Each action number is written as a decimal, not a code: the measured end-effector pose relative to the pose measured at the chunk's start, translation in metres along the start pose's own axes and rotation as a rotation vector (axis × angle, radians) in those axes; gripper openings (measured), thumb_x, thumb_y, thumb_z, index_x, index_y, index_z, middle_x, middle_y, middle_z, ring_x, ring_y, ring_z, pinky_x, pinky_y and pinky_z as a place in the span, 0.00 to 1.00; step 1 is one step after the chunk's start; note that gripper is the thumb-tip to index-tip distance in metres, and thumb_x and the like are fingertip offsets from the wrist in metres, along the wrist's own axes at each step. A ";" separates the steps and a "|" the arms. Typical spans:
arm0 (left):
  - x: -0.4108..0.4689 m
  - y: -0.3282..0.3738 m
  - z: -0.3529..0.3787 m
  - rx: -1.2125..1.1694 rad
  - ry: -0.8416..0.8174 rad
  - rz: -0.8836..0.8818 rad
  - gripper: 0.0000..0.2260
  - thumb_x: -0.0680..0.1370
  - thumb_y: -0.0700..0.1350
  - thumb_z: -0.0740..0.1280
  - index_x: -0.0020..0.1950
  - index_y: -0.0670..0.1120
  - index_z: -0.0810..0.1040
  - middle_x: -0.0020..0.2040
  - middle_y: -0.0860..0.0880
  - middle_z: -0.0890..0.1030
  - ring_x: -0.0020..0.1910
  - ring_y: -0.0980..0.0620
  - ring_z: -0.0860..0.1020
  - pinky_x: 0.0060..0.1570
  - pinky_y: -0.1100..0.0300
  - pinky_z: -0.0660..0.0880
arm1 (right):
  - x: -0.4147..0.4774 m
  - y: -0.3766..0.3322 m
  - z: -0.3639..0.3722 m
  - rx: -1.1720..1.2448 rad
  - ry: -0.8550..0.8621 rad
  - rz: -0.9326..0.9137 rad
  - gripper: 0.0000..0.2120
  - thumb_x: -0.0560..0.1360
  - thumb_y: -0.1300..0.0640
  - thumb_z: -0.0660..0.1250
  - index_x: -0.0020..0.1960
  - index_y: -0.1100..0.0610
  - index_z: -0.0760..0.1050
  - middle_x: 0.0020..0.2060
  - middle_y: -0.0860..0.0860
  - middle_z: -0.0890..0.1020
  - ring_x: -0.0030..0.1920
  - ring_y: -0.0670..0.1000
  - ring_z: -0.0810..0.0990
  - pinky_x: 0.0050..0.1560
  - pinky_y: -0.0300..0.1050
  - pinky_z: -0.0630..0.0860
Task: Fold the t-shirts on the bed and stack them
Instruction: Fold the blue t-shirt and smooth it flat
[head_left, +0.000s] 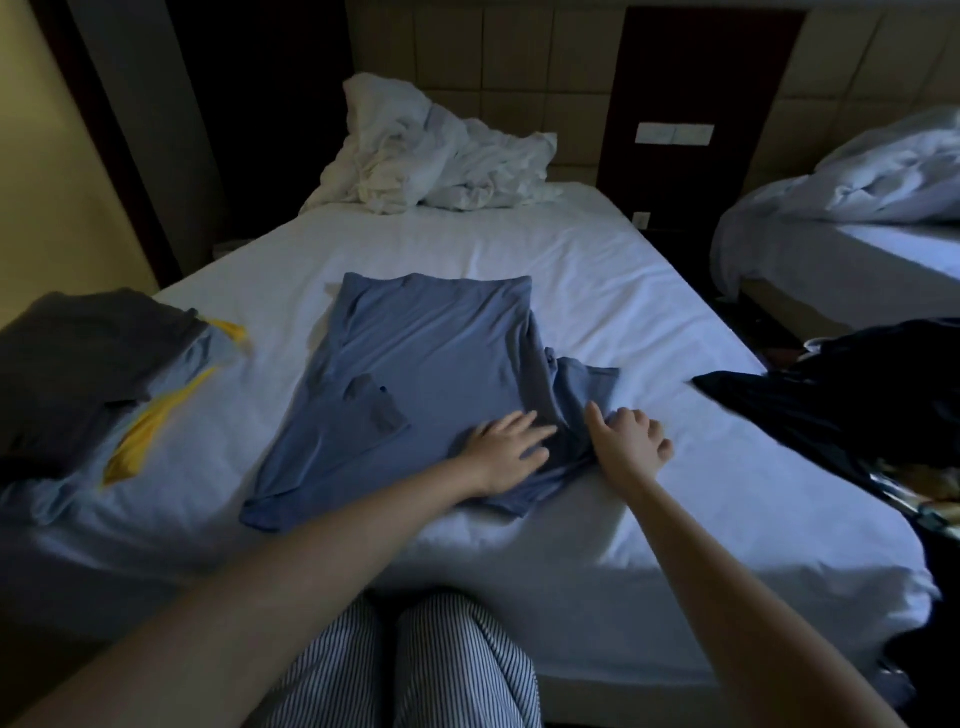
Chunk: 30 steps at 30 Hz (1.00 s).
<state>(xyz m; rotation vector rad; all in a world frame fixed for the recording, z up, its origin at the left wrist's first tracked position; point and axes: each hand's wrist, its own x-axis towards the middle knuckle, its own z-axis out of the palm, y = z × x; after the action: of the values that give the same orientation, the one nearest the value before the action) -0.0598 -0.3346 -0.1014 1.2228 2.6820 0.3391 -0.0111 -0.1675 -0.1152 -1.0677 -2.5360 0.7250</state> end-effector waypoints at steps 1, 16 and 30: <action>0.001 0.000 0.008 0.072 -0.003 -0.019 0.23 0.82 0.57 0.47 0.77 0.55 0.55 0.79 0.50 0.50 0.77 0.52 0.48 0.73 0.53 0.45 | 0.008 -0.003 0.001 -0.002 -0.014 0.018 0.25 0.76 0.38 0.53 0.57 0.57 0.75 0.63 0.55 0.71 0.67 0.58 0.61 0.68 0.56 0.54; 0.022 0.005 0.004 -0.052 0.181 0.019 0.25 0.74 0.60 0.50 0.67 0.53 0.72 0.72 0.50 0.66 0.73 0.52 0.59 0.68 0.58 0.54 | 0.016 0.039 -0.011 0.077 0.118 0.190 0.20 0.77 0.47 0.56 0.60 0.58 0.75 0.71 0.51 0.65 0.75 0.55 0.46 0.71 0.59 0.37; 0.044 0.022 0.026 -0.300 0.265 0.058 0.22 0.81 0.55 0.51 0.74 0.51 0.64 0.75 0.49 0.63 0.74 0.52 0.60 0.71 0.59 0.51 | 0.020 0.008 -0.017 0.413 0.231 0.072 0.12 0.79 0.52 0.58 0.58 0.49 0.78 0.66 0.46 0.74 0.74 0.48 0.57 0.73 0.54 0.44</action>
<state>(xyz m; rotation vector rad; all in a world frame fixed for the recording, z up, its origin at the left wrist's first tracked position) -0.0663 -0.2839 -0.1227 1.2372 2.6757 0.9345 -0.0127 -0.1428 -0.1042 -1.0308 -2.0448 1.0237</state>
